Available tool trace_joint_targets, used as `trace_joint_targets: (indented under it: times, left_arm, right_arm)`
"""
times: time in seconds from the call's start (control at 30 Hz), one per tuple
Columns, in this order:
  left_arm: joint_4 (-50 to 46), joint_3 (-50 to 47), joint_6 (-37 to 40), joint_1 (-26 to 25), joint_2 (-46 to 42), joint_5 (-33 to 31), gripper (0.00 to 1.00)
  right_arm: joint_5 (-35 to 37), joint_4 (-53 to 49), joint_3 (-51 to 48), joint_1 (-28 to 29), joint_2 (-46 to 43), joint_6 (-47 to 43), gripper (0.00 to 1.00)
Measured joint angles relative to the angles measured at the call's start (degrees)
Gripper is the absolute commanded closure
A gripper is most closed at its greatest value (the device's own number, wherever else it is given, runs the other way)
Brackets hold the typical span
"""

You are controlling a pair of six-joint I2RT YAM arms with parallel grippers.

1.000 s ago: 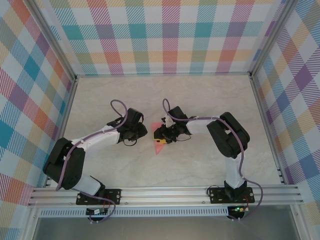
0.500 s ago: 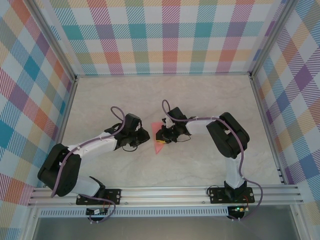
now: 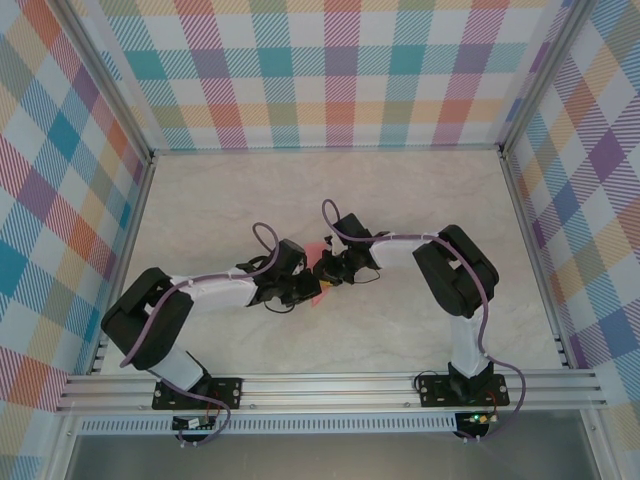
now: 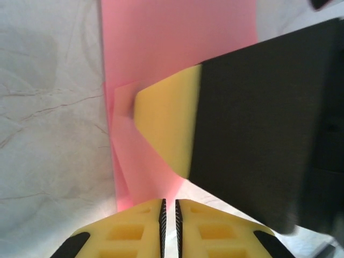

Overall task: Fold a paper plane with a square sheet of paper (pick it up from the middle)
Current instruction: Third fold the triangle at the center of the table.

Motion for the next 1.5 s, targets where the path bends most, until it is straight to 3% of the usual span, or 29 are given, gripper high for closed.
trace_joint_targets:
  times: [0.7,1.03,1.5]
  left_arm:
    - [-3.0,1.3,-0.1,-0.9,2.7,-3.6,0.88]
    - [-0.6,1.0,-0.2,-1.1,-1.4,-2.3,0.84]
    - [-0.5,1.2,-0.4,-2.9,2.4,-1.7,0.77]
  right_arm:
    - [0.7,-0.5,0.3,0.0,0.0,1.6,0.88]
    - [1.3,-1.0,0.6,0.0,0.0,3.4,0.88]
    - [1.5,-2.0,1.3,0.0,0.2,4.2,0.87]
